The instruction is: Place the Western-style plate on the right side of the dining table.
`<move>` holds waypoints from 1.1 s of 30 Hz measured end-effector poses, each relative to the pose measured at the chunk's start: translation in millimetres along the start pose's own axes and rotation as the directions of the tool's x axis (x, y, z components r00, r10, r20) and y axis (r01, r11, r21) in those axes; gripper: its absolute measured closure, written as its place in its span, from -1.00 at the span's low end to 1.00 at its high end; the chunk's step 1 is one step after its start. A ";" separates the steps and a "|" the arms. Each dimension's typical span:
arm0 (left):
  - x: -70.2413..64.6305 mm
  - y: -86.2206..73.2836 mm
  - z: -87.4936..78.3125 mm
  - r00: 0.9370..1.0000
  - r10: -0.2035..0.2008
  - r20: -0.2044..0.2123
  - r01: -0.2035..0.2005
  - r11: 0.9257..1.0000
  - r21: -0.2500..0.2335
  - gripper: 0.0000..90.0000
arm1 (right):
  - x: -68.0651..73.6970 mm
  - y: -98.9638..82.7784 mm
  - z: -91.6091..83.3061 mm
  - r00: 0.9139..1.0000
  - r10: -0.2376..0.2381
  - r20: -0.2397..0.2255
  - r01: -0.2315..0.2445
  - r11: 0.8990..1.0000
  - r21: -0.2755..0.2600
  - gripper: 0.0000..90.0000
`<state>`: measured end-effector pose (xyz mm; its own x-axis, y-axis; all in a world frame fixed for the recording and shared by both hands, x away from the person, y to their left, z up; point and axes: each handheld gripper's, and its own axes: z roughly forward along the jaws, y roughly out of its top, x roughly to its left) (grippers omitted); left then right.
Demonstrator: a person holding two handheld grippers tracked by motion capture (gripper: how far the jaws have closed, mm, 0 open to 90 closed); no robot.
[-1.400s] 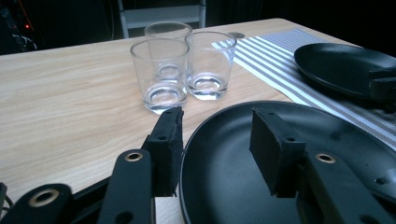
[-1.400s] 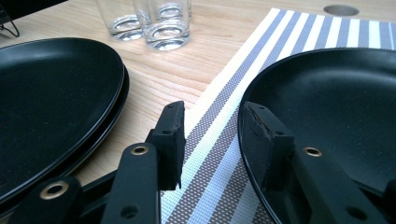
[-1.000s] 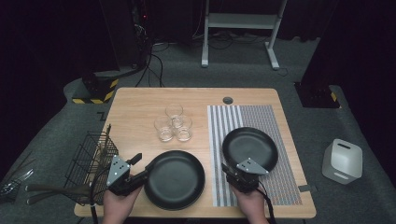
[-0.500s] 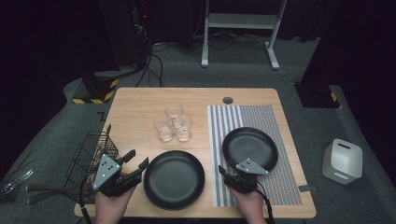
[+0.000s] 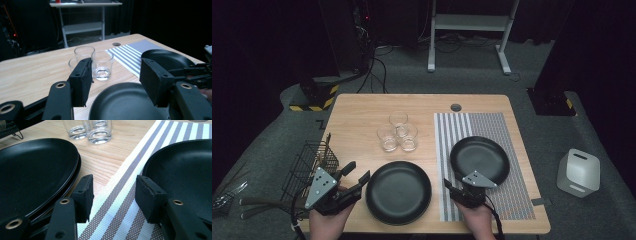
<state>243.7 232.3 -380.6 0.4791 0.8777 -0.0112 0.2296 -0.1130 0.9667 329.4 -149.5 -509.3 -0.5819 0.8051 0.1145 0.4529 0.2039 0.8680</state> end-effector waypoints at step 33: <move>21.3 19.6 -53.8 0.990 0.032 -0.140 -0.039 0.998 -0.048 -0.24 | -3.1 0.0 -1.8 1.000 0.024 -0.013 -0.024 1.000 -0.012 0.10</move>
<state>212.9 273.8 -348.2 0.3629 0.9302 0.0553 0.1697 -0.1244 0.9776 329.9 -153.1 -508.8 -0.5792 0.8028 0.1417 0.4587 0.1773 0.8707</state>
